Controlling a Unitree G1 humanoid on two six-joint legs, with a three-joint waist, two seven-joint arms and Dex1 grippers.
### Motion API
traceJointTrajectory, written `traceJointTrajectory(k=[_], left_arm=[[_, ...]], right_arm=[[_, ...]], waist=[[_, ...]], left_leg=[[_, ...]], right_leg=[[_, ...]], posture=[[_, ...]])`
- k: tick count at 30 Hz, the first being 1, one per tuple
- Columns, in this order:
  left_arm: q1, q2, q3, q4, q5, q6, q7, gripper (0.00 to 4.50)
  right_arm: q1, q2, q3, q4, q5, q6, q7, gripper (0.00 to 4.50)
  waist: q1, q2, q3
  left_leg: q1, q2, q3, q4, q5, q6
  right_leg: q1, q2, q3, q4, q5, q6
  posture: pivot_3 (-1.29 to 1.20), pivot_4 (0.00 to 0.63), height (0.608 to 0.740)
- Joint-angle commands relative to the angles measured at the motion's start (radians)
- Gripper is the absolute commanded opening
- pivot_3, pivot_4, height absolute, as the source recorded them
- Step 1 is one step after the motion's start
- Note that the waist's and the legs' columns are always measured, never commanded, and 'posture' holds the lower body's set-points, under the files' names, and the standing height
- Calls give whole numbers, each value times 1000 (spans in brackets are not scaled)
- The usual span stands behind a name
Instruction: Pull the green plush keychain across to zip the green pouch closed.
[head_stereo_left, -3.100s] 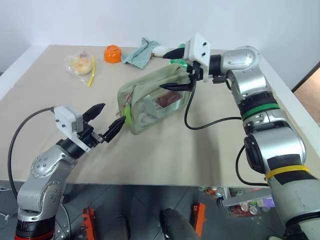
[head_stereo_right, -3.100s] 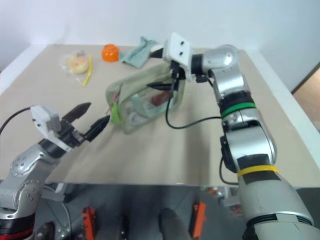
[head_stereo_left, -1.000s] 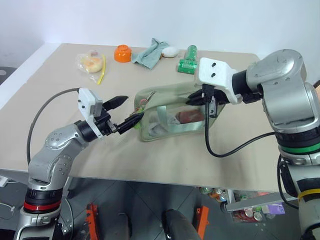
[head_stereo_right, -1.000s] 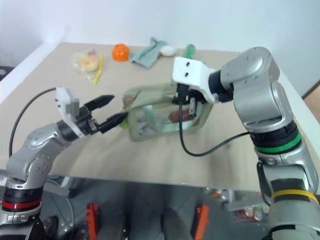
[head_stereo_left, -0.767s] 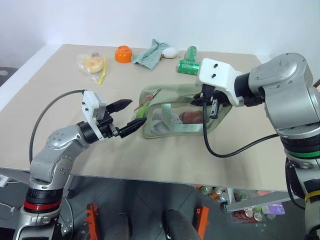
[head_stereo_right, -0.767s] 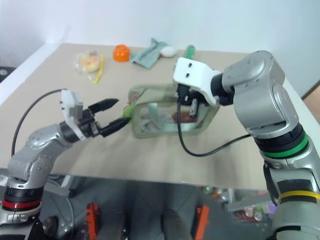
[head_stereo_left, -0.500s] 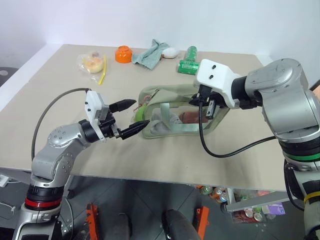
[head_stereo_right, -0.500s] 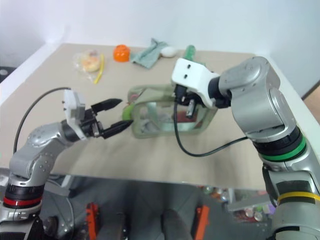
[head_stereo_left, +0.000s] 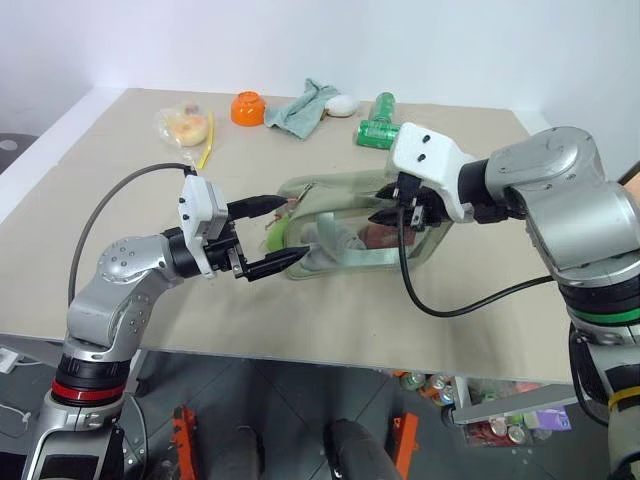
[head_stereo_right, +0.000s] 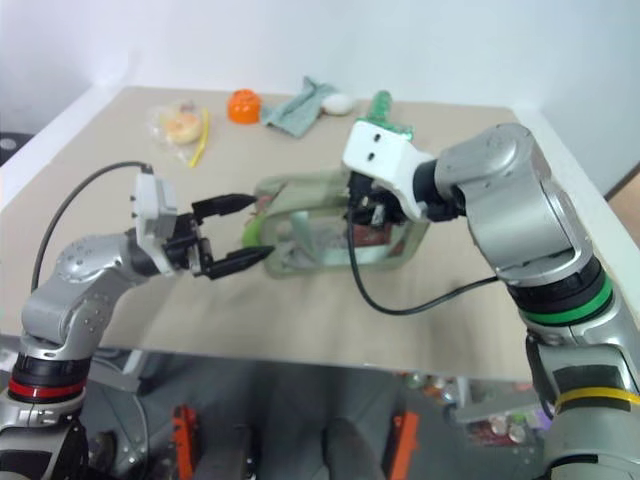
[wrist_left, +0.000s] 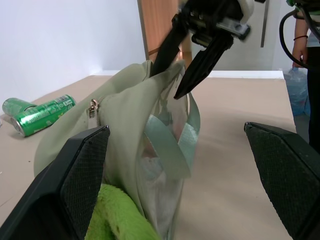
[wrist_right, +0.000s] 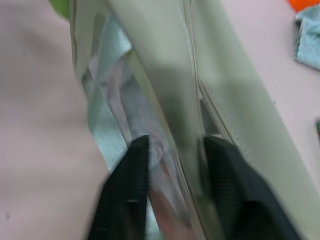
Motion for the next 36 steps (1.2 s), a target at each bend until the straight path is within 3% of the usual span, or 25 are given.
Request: traceJointTrajectory(k=[1,2,10,14,22,36], left_arm=[[-14,-3,20,-11,9,-34,17,4500],[-20,-8,21,-11,11,-37,22,4500],[-27,22,0,-72,-38,-1,-32,4500],[-71,52,-1,-63,-78,65,-67,4500],[-104,66,5,-40,-96,114,-83,4500],[-91,64,22,-42,-81,106,-46,4500]], right_arm=[[13,48,-206,24,108,-117,-38,3395],[24,53,-247,35,136,-122,-44,3690],[185,-7,-490,144,266,-175,-86,3690],[386,-44,-570,221,252,-316,-100,3690],[488,-23,-557,255,294,-422,-131,3690],[392,3,-437,394,302,-507,-122,3690]], waist=[[1,0,0],[2,0,0],[8,0,0],[7,0,0],[-12,4,0],[-19,4,0]], left_leg=[[0,0,0,0,0,0],[0,0,-1,0,0,0],[-1,-2,-3,1,0,0],[-1,-2,-4,0,0,0],[2,-2,-1,0,2,4],[13,-2,-1,0,3,5]], right_leg=[[0,0,0,0,0,0],[0,0,0,0,0,0],[2,0,-1,0,-1,2],[2,0,-1,0,-1,2],[2,1,3,3,-4,8],[14,2,3,3,-4,8]], posture=[[0,150,740],[0,150,740],[0,150,740],[0,150,740],[0,150,740],[0,150,740]])
